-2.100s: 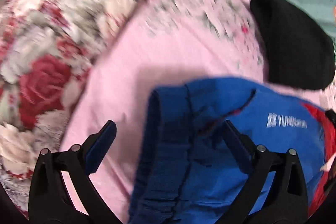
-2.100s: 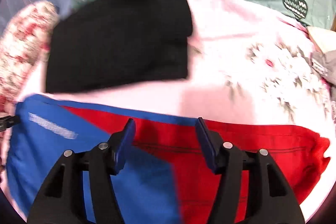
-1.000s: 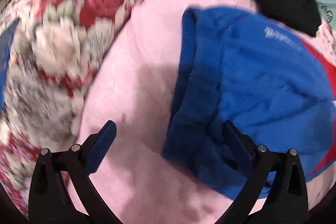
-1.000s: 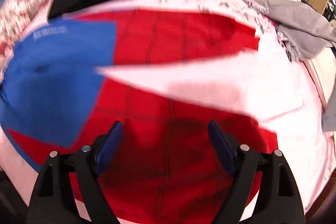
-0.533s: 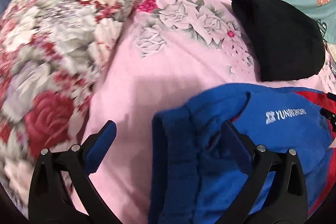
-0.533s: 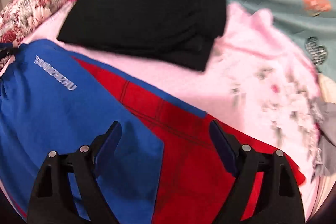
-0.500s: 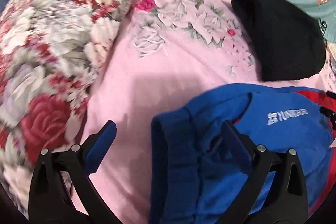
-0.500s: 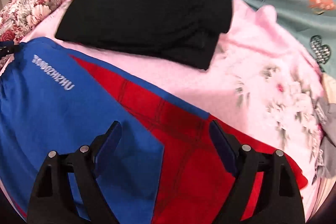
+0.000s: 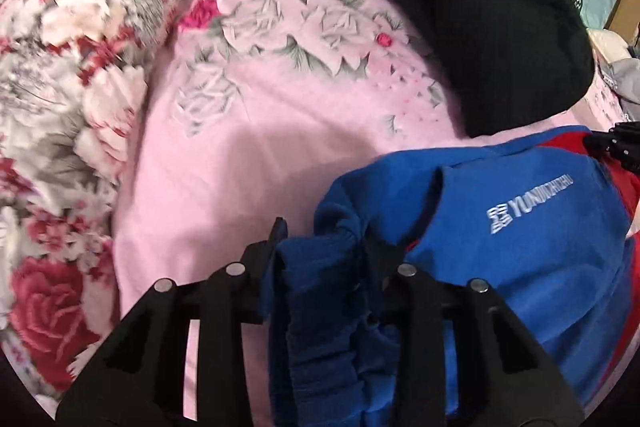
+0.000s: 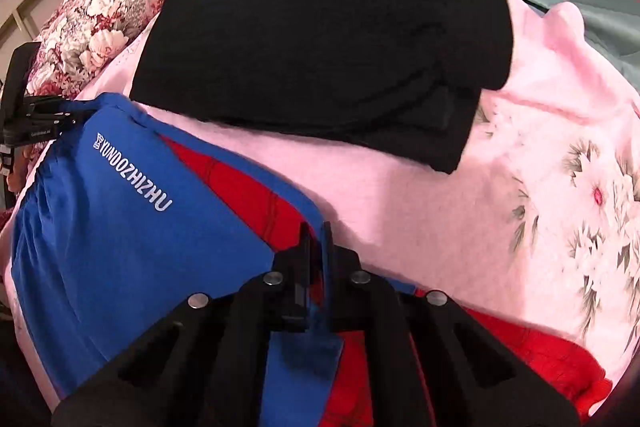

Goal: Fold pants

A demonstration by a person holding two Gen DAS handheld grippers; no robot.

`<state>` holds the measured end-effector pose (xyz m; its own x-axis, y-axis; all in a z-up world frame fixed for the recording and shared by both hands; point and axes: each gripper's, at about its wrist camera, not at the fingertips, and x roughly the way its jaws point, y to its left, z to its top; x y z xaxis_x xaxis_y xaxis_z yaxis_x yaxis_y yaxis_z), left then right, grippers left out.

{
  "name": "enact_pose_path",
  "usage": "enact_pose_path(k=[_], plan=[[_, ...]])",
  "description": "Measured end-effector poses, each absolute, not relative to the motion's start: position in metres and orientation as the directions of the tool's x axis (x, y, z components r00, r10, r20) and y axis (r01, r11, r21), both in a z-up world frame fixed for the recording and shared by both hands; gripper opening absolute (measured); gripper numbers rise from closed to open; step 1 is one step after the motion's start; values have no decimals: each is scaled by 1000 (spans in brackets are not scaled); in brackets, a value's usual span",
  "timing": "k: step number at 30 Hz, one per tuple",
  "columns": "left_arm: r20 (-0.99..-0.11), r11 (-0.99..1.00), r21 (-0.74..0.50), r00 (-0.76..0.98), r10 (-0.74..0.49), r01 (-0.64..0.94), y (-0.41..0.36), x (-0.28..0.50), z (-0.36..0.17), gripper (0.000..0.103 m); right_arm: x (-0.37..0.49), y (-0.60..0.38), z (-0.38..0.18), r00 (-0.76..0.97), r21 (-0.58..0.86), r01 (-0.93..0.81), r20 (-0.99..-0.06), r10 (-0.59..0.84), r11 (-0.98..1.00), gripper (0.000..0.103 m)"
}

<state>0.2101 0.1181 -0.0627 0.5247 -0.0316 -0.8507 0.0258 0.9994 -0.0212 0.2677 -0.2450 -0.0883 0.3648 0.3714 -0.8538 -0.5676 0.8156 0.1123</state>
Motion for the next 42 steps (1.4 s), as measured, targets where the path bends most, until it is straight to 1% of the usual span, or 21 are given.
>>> enact_pose_path(k=[2, 4, 6, 10, 12, 14, 15, 17, 18, 19, 21, 22, 23, 24, 26, 29, 32, 34, 36, 38, 42], plan=[[-830, 999, -49, 556, -54, 25, 119, 199, -46, 35, 259, -254, -78, 379, 147, -558, -831, 408, 817, 4], [-800, 997, -60, 595, -72, 40, 120, 180, -25, 35, 239, -270, -56, 403, 196, -556, -787, 468, 808, 4], [-765, 996, -63, 638, -90, 65, 117, 157, -3, 35, 215, -283, -33, 429, 213, -567, -748, 507, 795, 4], [-708, 992, -73, 695, -126, 106, 114, 116, 24, 35, 141, -313, 4, 464, 218, -605, -686, 561, 766, 5], [-694, 989, -84, 706, -145, 120, 111, 91, 26, 36, 102, -327, 12, 470, 230, -616, -659, 587, 753, 5], [-697, 988, -92, 701, -150, 120, 110, 69, 20, 36, 74, -321, 9, 456, 261, -619, -648, 610, 741, 5], [-707, 988, -100, 691, -153, 116, 109, 57, 12, 37, 59, -323, 3, 446, 270, -621, -650, 615, 736, 5], [-727, 989, -101, 671, -144, 104, 106, 39, 0, 40, 38, -318, -10, 424, 275, -618, -673, 606, 737, 5], [-736, 990, -102, 663, -139, 94, 106, 33, -6, 48, 30, -315, -19, 407, 282, -614, -687, 602, 737, 5], [-752, 991, -102, 646, -132, 84, 105, 25, -16, 65, 21, -314, -33, 385, 304, -603, -699, 603, 738, 5], [-766, 994, -96, 634, -111, 59, 109, 19, -27, 84, 12, -310, -54, 361, 316, -577, -729, 582, 753, 9], [-776, 994, -103, 623, -102, 35, 112, 16, -32, 90, 7, -307, -65, 352, 309, -563, -750, 561, 766, 11], [-786, 991, -134, 607, -113, 11, 118, 12, -35, 90, 5, -304, -73, 331, 314, -554, -766, 551, 771, 21], [-795, 984, -178, 590, -141, -5, 124, 9, -36, 90, 4, -302, -76, 316, 325, -553, -770, 555, 767, 38], [-809, 968, -247, 558, -183, -41, 134, 4, -36, 90, -7, -297, -72, 308, 336, -572, -757, 576, 748, 52], [-802, 931, -351, 545, -245, -97, 149, -5, -28, 91, -15, -298, -54, 347, 309, -606, -727, 593, 733, 52], [-786, 899, -418, 547, -287, -129, 155, -9, -18, 92, -7, -301, -37, 414, 296, -580, -695, 587, 759, 52], [-796, 888, -440, 517, -316, -135, 150, -7, -17, 94, -4, -306, -30, 464, 277, -554, -680, 567, 786, 52], [-822, 873, -464, 443, -359, -154, 144, 1, -26, 94, 1, -309, -24, 497, 276, -526, -668, 554, 805, 52], [-828, 851, -491, 404, -389, -187, 142, 7, -36, 94, 4, -312, -20, 528, 278, -501, -652, 544, 819, 53], [-814, 789, -549, 391, -430, -275, 147, 18, -49, 92, 6, -311, -19, 543, 280, -505, -632, 553, 816, 53]])
